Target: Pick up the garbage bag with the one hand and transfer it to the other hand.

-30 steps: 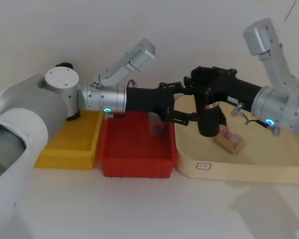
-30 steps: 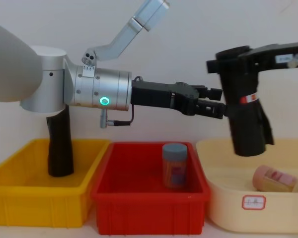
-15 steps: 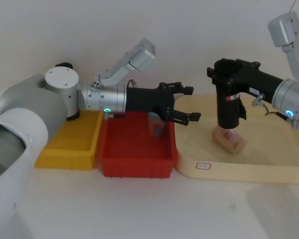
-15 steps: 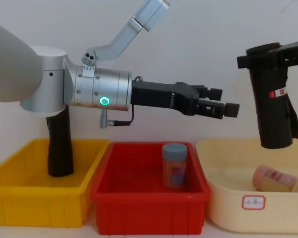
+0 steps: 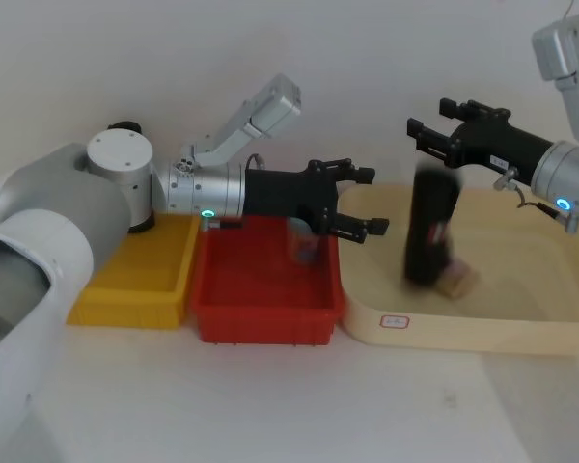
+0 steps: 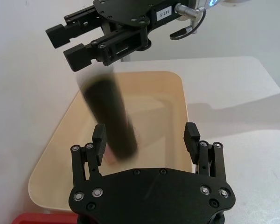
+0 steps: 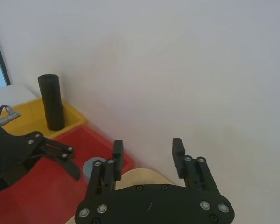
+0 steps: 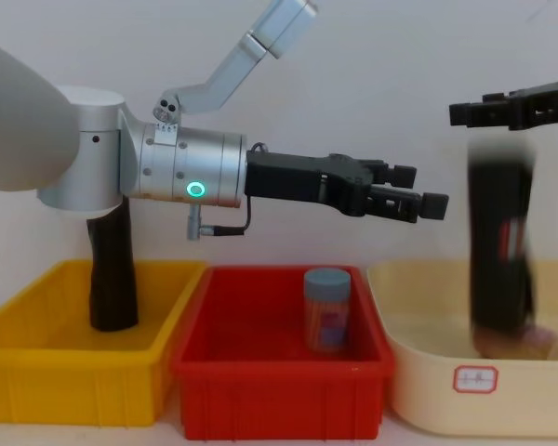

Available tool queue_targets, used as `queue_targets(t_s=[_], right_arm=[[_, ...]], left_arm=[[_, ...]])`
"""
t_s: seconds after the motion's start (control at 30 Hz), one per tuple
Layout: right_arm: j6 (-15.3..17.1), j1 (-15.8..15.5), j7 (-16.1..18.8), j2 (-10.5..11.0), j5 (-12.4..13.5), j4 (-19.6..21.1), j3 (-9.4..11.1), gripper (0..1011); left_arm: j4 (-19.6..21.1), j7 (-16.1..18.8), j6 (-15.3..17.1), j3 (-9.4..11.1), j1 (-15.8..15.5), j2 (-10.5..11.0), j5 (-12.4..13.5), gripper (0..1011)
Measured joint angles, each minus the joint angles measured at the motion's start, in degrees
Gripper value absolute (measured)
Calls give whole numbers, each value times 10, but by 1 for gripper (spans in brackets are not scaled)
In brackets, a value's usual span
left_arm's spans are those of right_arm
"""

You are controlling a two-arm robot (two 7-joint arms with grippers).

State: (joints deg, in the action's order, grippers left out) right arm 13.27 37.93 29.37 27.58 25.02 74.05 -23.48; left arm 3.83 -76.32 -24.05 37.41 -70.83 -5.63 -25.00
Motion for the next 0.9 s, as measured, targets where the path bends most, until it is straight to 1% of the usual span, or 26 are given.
queue_targets(t_s=[0.03, 0.07, 0.2, 0.3, 0.5, 0.9], right_arm=[[-2, 1, 1, 0, 0, -3, 0, 611], [-4, 4, 3, -1, 0, -8, 0, 666], [-10, 9, 6, -3, 0, -19, -1, 762], [-14, 12, 9, -4, 1, -25, -1, 868], [-19, 16, 11, -6, 1, -33, -2, 1000], [-23, 20, 14, -8, 1, -42, -3, 1001]], left_arm=[[0, 0, 0, 0, 0, 0, 0, 1001], [0, 0, 0, 0, 0, 0, 0, 1001], [0, 0, 0, 0, 0, 0, 0, 1001], [0, 0, 0, 0, 0, 0, 0, 1001], [0, 0, 0, 0, 0, 0, 0, 1001], [0, 0, 0, 0, 0, 0, 0, 1001]])
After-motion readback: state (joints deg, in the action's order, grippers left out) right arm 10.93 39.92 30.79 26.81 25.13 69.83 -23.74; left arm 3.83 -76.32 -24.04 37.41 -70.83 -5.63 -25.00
